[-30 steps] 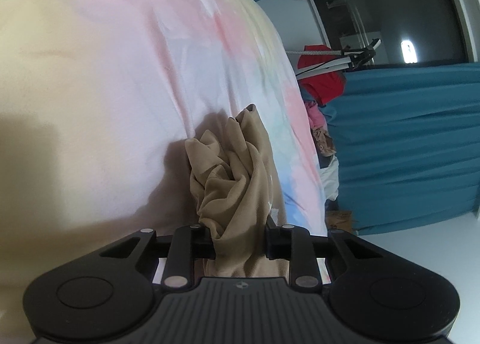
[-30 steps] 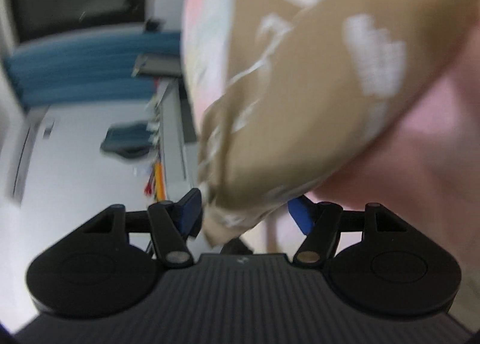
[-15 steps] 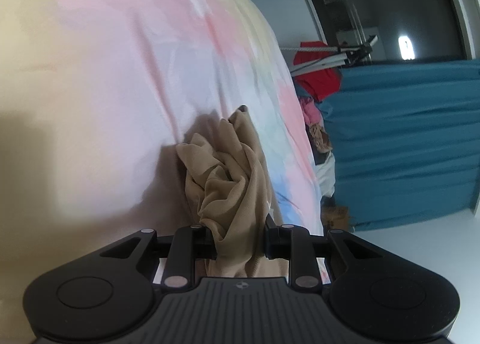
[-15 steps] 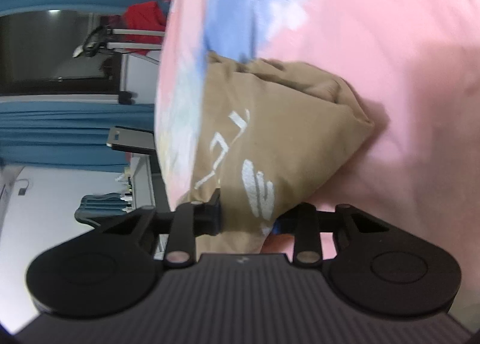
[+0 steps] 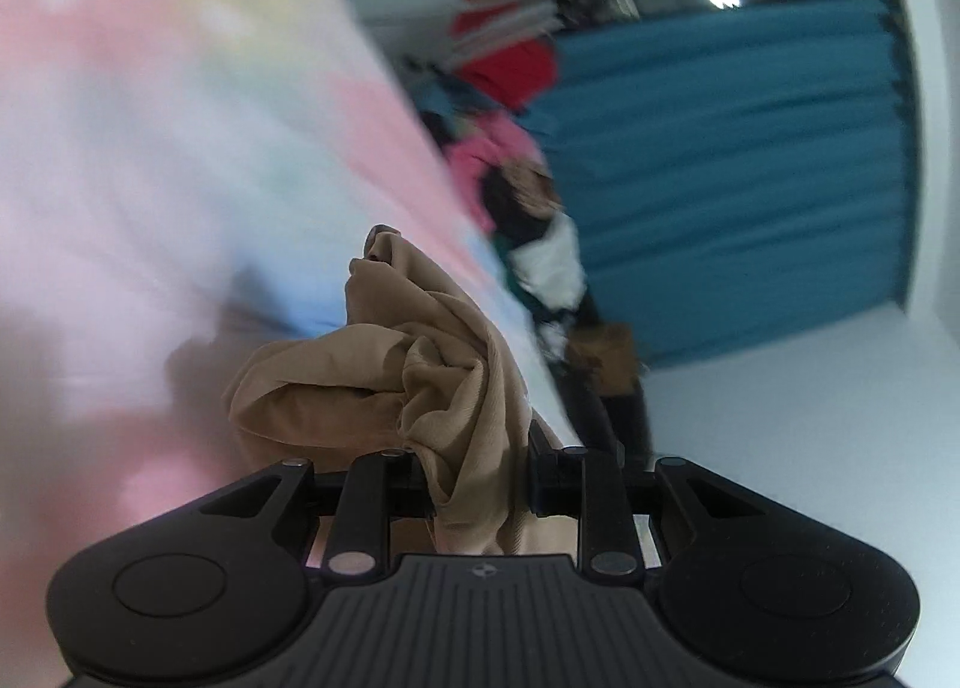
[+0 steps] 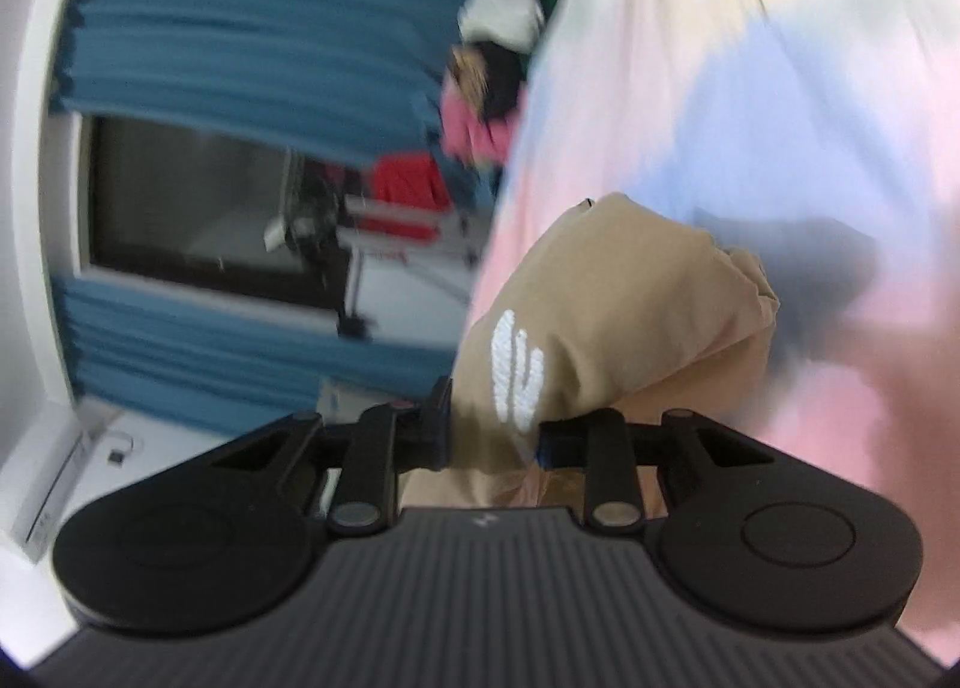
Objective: Fold clothes
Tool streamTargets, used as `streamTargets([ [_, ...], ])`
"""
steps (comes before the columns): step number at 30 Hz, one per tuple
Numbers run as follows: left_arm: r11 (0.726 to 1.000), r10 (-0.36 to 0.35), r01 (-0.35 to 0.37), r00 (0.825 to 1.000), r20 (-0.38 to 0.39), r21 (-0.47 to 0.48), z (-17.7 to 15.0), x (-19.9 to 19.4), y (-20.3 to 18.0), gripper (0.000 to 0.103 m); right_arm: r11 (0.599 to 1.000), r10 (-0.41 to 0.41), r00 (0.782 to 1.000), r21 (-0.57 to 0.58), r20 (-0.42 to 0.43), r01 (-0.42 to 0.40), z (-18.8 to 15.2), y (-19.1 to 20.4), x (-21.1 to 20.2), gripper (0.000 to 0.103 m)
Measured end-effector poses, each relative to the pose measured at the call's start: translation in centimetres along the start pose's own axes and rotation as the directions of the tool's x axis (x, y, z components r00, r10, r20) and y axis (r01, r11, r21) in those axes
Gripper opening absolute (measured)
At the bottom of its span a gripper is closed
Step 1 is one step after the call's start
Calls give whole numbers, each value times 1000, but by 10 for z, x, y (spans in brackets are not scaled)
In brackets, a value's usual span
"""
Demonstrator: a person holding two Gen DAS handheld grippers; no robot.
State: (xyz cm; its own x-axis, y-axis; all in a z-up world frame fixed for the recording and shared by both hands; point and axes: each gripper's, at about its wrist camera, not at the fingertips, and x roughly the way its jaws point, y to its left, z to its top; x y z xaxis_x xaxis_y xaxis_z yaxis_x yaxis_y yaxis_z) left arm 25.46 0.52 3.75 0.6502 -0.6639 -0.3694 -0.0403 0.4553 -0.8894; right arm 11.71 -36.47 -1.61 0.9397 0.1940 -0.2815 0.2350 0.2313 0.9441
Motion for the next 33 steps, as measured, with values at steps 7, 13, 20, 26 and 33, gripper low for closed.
streamTargets([
  [7,990,-78,88,993,-93,113,4,153,-92,27,991,-41,982,-117,186,63,136,30,19,29],
  [13,974,-68,99,986,-153,205,-18,247,-110,26,970,-76,959,-204,275,135,190,4,44,29],
  [20,936,39,54,966,-255,347,-54,273,-32,27,965,-195,957,-134,213,227,167,-98,56,29],
  [26,865,149,23,942,-300,501,-79,250,24,31,965,-226,963,-99,149,242,113,-161,38,29],
  [33,788,244,-41,937,-251,615,-93,240,32,55,956,-271,952,-79,142,284,102,-170,41,36],
])
